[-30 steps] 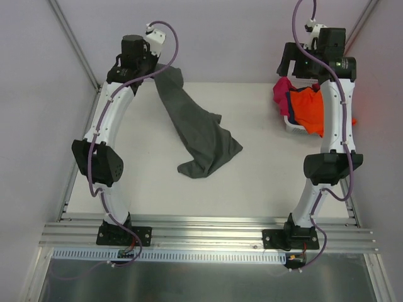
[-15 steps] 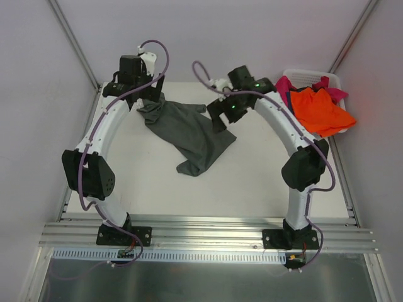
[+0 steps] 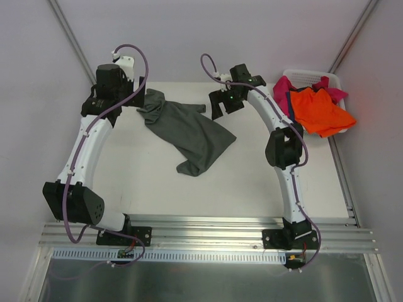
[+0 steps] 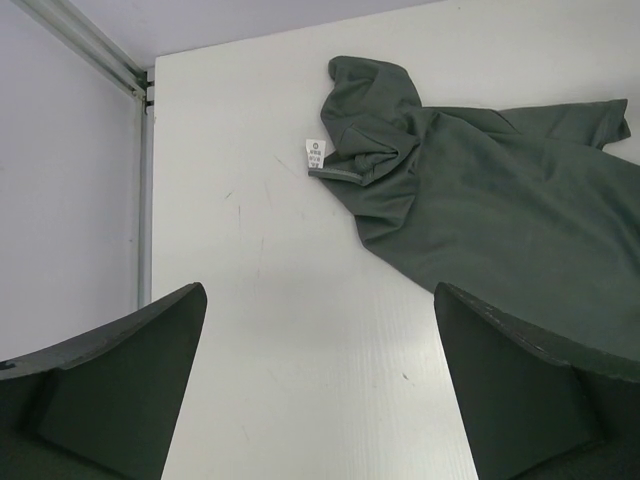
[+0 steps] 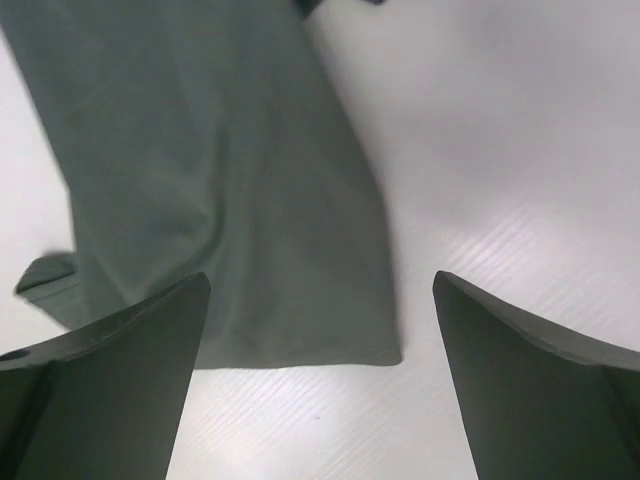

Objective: Fold and stack the t-shirts
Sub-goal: Flatten out the tshirt

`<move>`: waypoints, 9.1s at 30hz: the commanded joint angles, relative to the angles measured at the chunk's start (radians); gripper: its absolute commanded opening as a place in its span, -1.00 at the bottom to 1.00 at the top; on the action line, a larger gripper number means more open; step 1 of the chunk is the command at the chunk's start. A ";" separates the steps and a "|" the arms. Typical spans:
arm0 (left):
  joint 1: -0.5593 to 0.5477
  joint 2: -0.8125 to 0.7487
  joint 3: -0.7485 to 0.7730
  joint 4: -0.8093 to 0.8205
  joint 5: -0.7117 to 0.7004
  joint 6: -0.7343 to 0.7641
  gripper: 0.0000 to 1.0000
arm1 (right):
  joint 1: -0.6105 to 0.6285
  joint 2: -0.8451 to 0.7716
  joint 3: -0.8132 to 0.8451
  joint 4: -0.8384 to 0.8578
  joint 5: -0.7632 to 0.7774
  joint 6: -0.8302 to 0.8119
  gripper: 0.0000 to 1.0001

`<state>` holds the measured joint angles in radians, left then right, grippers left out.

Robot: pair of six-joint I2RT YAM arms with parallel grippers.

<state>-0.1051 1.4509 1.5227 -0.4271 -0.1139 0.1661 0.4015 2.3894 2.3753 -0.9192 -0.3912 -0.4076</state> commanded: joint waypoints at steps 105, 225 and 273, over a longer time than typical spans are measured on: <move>0.367 0.269 -0.076 0.048 0.112 -0.266 0.85 | 0.350 -0.670 -0.194 -0.047 0.450 -0.479 -0.99; 0.329 0.207 -0.113 0.042 0.189 -0.287 0.84 | 0.195 -0.374 0.041 0.431 0.428 -0.355 -0.99; 0.328 0.180 -0.162 0.044 0.146 -0.263 0.89 | 0.322 -0.047 -0.093 0.065 0.049 -0.356 0.64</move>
<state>0.2283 1.6890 1.3720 -0.3862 0.0437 -0.1120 0.7097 2.3459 2.1956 -0.8429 -0.2802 -0.7601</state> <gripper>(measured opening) 0.940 0.817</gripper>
